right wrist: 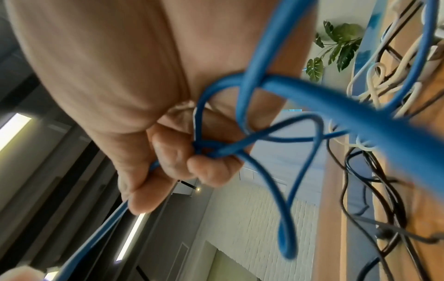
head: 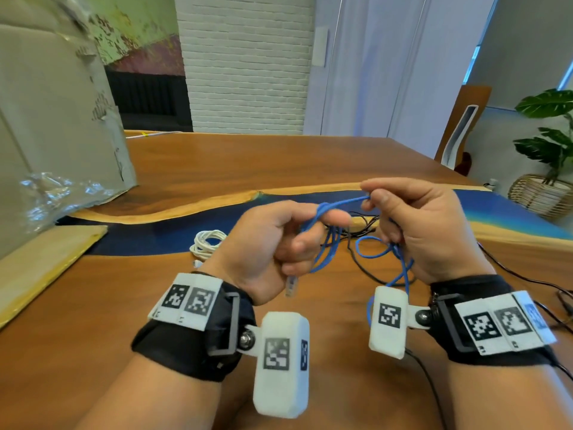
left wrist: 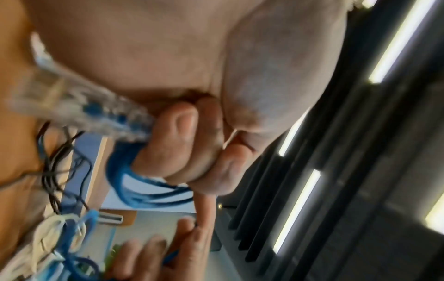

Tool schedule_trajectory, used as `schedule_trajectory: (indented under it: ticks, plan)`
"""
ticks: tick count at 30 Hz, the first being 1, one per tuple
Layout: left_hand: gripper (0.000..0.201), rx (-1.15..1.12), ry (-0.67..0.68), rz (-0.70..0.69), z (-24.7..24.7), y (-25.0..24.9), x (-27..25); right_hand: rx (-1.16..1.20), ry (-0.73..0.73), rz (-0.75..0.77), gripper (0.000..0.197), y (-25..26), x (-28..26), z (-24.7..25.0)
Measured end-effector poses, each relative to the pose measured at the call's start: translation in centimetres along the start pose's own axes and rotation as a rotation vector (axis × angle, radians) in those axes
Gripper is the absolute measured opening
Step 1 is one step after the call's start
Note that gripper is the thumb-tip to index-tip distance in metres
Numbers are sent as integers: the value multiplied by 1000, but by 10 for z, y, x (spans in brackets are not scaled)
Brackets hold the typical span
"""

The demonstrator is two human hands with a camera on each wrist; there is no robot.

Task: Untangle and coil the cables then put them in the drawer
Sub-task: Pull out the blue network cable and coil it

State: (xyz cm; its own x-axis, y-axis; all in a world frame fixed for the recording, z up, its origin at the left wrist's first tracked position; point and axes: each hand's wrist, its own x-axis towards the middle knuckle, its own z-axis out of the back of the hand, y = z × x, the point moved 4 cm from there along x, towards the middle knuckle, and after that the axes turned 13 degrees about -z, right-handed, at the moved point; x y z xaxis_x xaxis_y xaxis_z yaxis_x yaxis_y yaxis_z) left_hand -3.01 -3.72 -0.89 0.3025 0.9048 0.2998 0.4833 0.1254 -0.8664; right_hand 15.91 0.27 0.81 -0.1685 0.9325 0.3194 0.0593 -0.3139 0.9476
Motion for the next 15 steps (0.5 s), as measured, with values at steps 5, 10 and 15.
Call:
schedule_trajectory:
  ticks: [5,10,15]
  plan:
    - [45,144,86,108,-14,10,-4,-55,-97,-20,18,-4,3,0]
    - [42,-399,-39,-58,-6,-5,4,-191,136,-183,23,-15,1,-10]
    - [51,-432,-193,-175,-10,5,8,-536,260,-300,36,-24,-3,-24]
